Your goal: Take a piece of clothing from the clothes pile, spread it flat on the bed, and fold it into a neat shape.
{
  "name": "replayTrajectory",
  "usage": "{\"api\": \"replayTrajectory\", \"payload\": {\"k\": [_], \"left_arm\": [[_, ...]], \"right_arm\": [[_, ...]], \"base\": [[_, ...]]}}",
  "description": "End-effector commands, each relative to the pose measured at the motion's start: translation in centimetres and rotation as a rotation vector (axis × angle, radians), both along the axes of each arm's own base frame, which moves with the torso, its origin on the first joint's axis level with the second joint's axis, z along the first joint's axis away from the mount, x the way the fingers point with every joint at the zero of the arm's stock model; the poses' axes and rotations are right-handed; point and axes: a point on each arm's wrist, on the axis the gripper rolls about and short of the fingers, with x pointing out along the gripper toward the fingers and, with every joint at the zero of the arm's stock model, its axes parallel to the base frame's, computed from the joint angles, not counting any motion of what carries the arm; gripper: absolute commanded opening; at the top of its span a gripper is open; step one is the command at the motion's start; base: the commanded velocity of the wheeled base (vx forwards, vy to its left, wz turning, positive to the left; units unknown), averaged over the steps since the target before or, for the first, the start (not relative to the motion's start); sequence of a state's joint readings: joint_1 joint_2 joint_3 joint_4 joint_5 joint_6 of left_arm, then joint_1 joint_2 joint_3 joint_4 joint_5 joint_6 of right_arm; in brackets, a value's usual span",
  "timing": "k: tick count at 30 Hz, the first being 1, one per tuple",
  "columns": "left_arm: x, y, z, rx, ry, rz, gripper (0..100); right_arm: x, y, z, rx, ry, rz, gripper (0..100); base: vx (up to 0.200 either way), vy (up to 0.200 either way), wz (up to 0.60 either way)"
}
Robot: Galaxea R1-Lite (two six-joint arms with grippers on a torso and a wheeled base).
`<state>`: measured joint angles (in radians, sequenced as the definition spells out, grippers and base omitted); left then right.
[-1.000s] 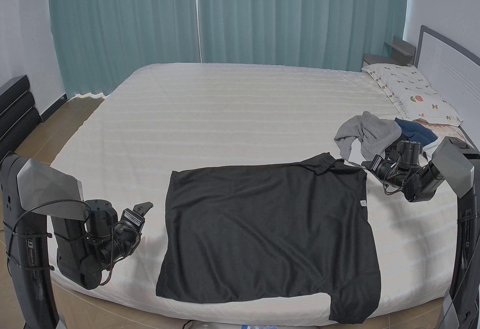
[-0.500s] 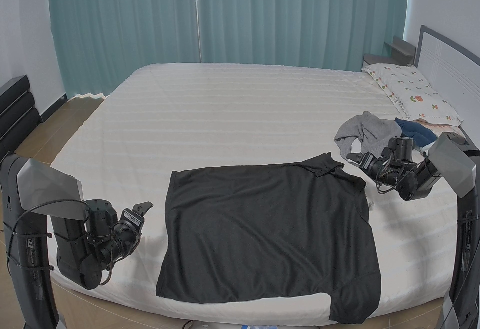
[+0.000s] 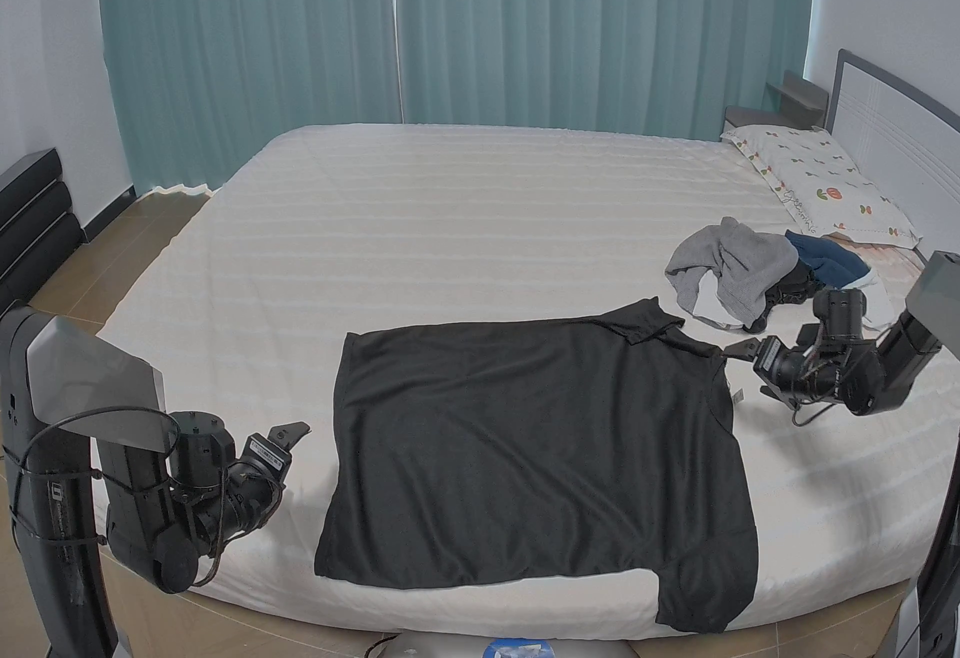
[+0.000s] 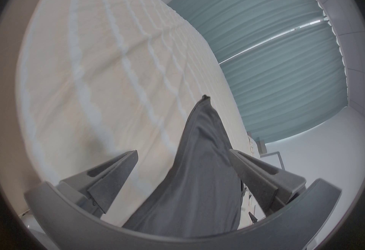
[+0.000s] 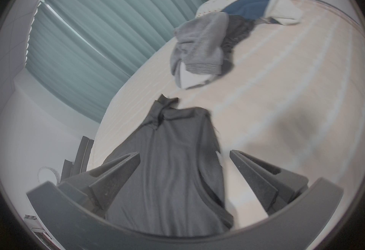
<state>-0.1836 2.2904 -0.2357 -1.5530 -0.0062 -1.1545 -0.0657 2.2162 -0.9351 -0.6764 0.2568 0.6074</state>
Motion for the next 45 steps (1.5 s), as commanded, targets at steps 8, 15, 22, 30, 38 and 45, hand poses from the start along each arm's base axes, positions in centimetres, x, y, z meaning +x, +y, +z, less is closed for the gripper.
{"api": "replayTrajectory", "payload": {"k": [8,15,22,30,38,45], "left_arm": [[-3.2,-2.4,0.7,0.016,0.042,-0.121,100],[-2.9,-2.7,0.8,0.007,0.028,-0.128,100],[-2.9,-3.0,1.1,-0.002,0.016,-0.139,100],[-3.0,-3.1,0.9,0.009,0.021,-0.144,100],[-3.9,-2.4,0.6,0.130,0.039,-0.157,100],[-5.2,-1.5,0.2,0.262,0.082,-0.193,100]], "right_arm": [[-8.0,-2.3,-0.7,0.066,-0.011,-0.003,100],[-8.6,-2.2,-0.5,0.069,-0.048,0.010,100],[-8.7,-2.1,-0.8,0.073,-0.039,0.014,100],[-8.7,-2.1,-0.9,0.074,-0.035,0.015,100],[-8.8,-2.0,-1.0,0.074,-0.027,0.017,100],[-8.8,-2.0,-1.0,0.076,-0.026,0.019,100]], "base": [[-0.100,0.000,0.00],[0.000,0.000,0.00],[0.000,-0.171,0.00],[0.000,-0.200,0.00],[0.000,-0.025,0.00],[0.000,0.000,0.00]]}}
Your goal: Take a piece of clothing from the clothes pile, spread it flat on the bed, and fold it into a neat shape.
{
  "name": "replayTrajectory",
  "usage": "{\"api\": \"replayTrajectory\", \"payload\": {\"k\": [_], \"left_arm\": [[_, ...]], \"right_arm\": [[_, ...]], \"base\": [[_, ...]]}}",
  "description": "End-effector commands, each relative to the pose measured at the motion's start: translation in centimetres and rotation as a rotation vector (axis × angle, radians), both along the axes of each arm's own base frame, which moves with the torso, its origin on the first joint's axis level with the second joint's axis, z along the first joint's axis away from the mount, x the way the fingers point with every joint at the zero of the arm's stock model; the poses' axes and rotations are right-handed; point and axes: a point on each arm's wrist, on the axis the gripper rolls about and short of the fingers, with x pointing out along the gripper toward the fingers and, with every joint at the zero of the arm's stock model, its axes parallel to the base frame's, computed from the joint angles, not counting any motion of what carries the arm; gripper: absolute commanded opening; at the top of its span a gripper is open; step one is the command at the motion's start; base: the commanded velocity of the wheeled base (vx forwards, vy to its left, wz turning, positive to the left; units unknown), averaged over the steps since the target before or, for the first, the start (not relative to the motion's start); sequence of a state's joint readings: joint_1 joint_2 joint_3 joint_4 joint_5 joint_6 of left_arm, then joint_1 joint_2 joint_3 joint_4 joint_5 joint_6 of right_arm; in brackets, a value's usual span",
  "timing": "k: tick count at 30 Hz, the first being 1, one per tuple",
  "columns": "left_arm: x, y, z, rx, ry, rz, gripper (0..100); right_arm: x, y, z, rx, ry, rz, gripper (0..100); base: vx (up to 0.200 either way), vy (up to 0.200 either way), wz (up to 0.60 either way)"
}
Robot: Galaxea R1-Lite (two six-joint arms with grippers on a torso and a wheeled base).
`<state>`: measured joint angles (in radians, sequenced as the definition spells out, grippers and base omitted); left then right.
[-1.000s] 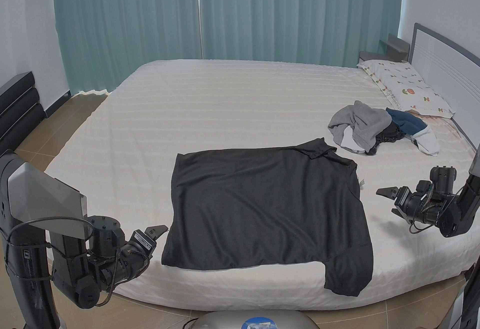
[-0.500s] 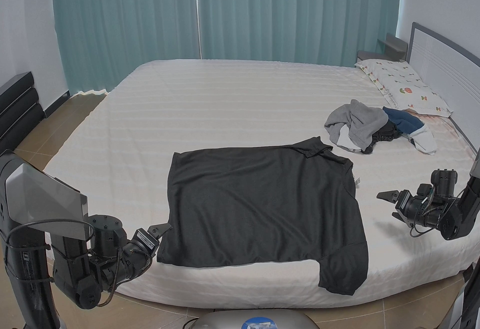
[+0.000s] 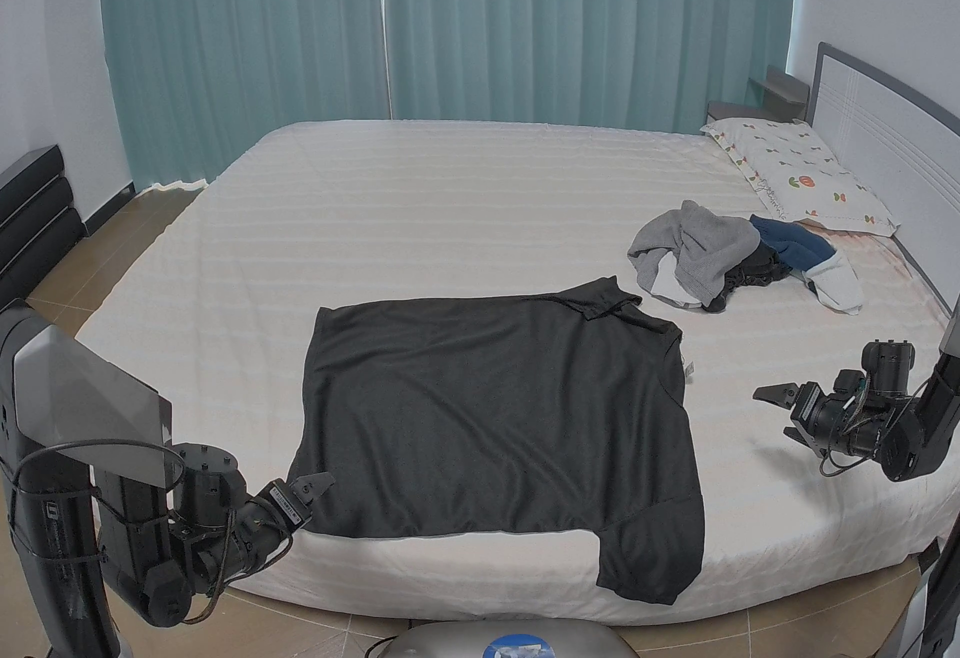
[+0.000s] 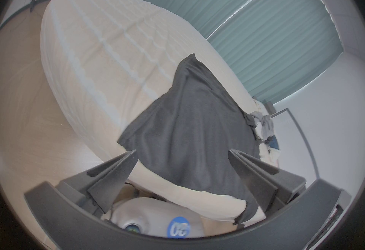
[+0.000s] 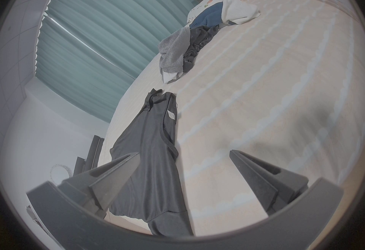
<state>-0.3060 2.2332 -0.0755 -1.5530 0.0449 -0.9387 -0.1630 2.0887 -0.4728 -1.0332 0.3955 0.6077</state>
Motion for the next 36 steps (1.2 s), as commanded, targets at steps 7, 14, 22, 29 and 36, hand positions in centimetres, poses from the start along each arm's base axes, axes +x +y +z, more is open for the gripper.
{"api": "replayTrajectory", "payload": {"k": [7,14,22,29,36], "left_arm": [[-0.7,0.8,-1.9,0.132,0.073,0.019,100],[0.5,0.6,-3.2,0.147,0.072,0.038,100],[1.6,0.3,-4.3,0.166,0.063,0.063,100],[1.5,1.6,-3.8,0.188,0.062,0.140,0],[1.6,3.6,-3.3,0.259,0.053,0.178,0]], "right_arm": [[0.0,0.0,-0.4,0.003,0.014,0.000,100],[0.0,0.1,-0.7,0.004,0.023,0.004,100],[0.0,0.2,-0.8,0.004,0.026,0.008,100],[-0.1,0.4,-1.0,0.003,0.035,0.014,100],[-0.1,0.5,-1.7,-0.002,0.056,0.020,100]], "base": [[0.000,0.000,0.00],[0.000,0.000,0.00],[0.000,0.000,0.00],[0.000,0.000,0.00],[0.000,0.000,0.00]]}}
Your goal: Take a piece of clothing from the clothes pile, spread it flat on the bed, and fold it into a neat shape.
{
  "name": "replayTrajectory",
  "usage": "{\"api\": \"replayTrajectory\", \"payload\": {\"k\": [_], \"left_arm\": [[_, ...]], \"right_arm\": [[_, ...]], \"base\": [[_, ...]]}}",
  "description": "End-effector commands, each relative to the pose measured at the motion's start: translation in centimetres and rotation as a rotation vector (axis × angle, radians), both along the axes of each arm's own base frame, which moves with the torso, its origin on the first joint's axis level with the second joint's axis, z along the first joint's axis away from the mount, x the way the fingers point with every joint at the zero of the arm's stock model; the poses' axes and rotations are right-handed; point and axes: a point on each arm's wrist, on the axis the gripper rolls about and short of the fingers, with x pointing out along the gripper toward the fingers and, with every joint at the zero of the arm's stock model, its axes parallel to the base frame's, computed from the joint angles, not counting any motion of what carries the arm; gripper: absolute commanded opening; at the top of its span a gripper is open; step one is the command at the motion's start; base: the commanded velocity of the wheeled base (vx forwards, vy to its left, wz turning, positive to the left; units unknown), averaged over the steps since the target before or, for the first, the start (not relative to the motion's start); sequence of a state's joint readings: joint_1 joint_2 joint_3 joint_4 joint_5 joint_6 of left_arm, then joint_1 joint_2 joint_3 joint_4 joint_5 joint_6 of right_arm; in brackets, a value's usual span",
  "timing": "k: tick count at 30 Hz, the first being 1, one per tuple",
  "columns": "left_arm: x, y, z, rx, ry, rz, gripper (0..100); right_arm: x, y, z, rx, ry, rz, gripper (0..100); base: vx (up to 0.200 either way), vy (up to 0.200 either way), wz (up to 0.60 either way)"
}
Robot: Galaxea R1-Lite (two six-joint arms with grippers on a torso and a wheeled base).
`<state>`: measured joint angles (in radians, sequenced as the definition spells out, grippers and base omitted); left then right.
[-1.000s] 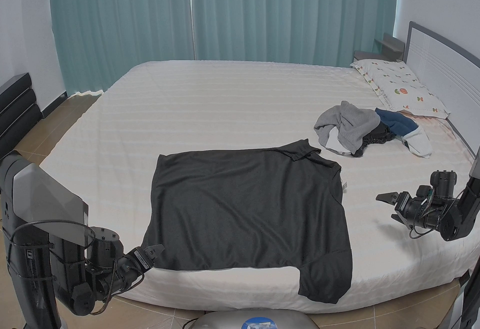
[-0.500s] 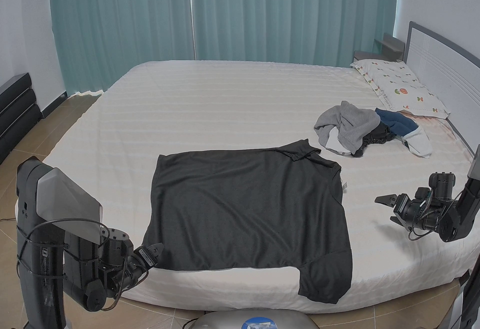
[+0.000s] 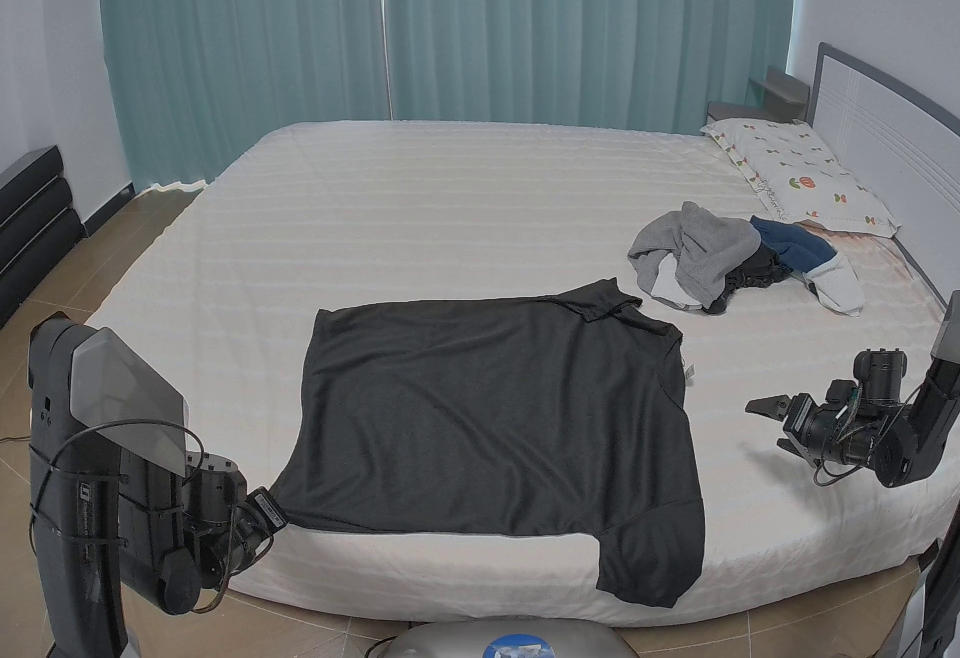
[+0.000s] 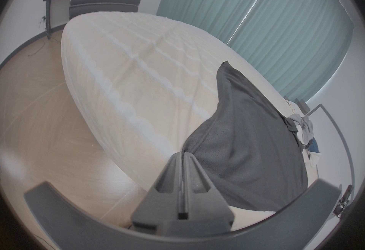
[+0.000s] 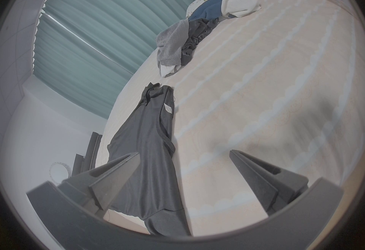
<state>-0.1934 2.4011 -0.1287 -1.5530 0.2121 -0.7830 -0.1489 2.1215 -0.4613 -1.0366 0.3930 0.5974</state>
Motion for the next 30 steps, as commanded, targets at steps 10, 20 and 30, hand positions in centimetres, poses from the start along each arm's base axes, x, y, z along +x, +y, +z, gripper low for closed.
{"api": "replayTrajectory", "payload": {"k": [10,20,30], "left_arm": [[-1.0,3.2,2.5,0.118,-0.034,0.031,0],[-1.5,5.7,2.5,0.205,0.009,0.069,0],[-1.0,7.0,1.2,0.220,0.046,0.105,0]], "right_arm": [[-0.1,0.9,-1.5,-0.010,0.052,0.030,100],[-0.6,1.8,-1.7,-0.008,0.072,0.061,100],[-1.0,3.0,-1.8,-0.011,0.084,0.099,100]], "base": [[0.000,0.000,0.00],[0.000,0.000,0.00],[0.000,0.000,0.00]]}}
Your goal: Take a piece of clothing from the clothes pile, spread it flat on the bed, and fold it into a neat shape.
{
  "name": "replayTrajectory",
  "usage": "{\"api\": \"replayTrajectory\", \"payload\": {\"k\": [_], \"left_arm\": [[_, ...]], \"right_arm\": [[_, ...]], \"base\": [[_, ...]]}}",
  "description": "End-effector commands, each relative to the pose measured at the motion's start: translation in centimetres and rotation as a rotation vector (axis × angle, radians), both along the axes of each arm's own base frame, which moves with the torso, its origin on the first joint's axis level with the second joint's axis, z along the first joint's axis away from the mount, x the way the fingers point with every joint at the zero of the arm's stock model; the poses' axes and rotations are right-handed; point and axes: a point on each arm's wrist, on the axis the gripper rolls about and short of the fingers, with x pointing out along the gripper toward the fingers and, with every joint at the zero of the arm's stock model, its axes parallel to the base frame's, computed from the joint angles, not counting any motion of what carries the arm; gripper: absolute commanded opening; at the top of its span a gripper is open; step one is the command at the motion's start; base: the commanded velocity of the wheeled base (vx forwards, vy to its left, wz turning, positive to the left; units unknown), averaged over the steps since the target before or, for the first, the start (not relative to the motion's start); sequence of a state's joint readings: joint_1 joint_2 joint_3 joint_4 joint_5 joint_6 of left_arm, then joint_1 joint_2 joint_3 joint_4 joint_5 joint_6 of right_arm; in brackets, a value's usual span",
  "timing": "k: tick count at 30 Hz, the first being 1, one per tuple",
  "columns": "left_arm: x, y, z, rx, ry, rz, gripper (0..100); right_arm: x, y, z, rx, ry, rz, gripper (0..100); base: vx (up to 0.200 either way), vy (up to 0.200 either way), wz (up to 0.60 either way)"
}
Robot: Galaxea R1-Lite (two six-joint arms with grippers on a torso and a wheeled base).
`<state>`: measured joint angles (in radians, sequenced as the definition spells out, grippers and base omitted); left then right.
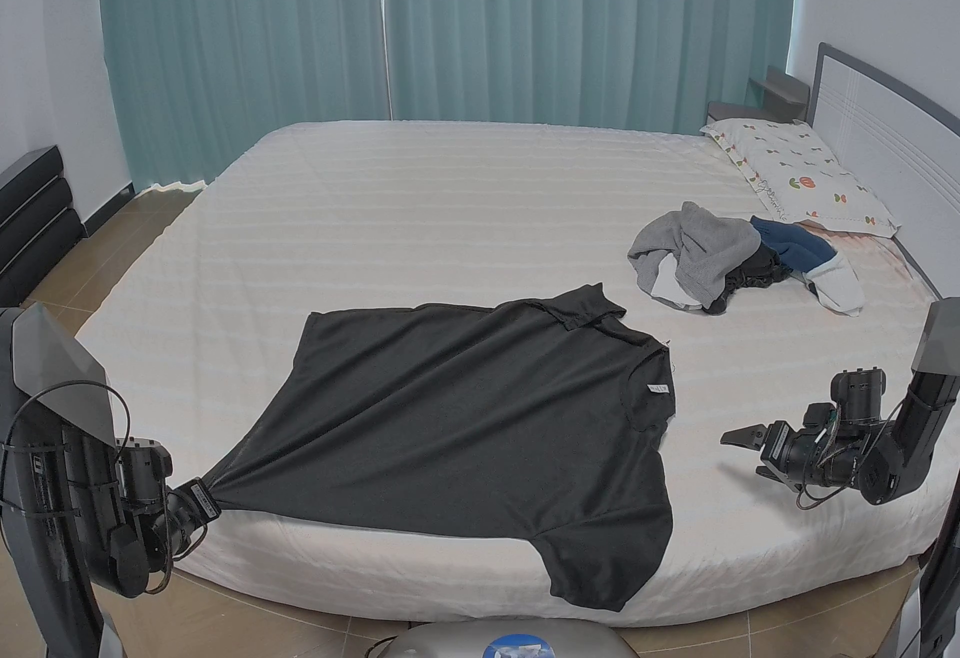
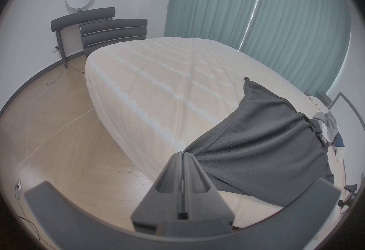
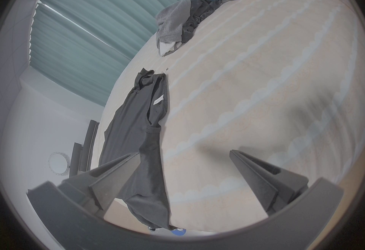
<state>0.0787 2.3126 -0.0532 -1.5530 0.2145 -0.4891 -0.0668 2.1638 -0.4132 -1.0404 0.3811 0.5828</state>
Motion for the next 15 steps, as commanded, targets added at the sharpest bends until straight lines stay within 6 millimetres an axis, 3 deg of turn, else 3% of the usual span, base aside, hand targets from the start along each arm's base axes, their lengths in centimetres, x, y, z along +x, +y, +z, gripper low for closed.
{"api": "replayTrajectory", "payload": {"k": [1,5,10,15], "left_arm": [[0.3,0.5,-0.7,-0.002,0.008,0.022,0],[0.3,0.8,-1.0,-0.002,0.016,0.025,0],[0.3,0.9,-1.2,-0.001,0.029,0.026,0],[-0.4,1.1,-1.4,0.034,0.076,0.006,0]], "right_arm": [[-0.1,0.6,0.0,-0.001,0.002,0.019,100],[-0.1,2.1,-0.2,-0.010,0.010,0.062,100],[-0.3,6.3,-1.7,-0.089,0.047,0.140,100],[-0.3,8.9,-2.5,-0.118,0.045,0.239,100]], "base": [[0.000,0.000,0.00],[0.000,0.000,0.00],[0.000,0.000,0.00],[0.000,0.000,0.00]]}}
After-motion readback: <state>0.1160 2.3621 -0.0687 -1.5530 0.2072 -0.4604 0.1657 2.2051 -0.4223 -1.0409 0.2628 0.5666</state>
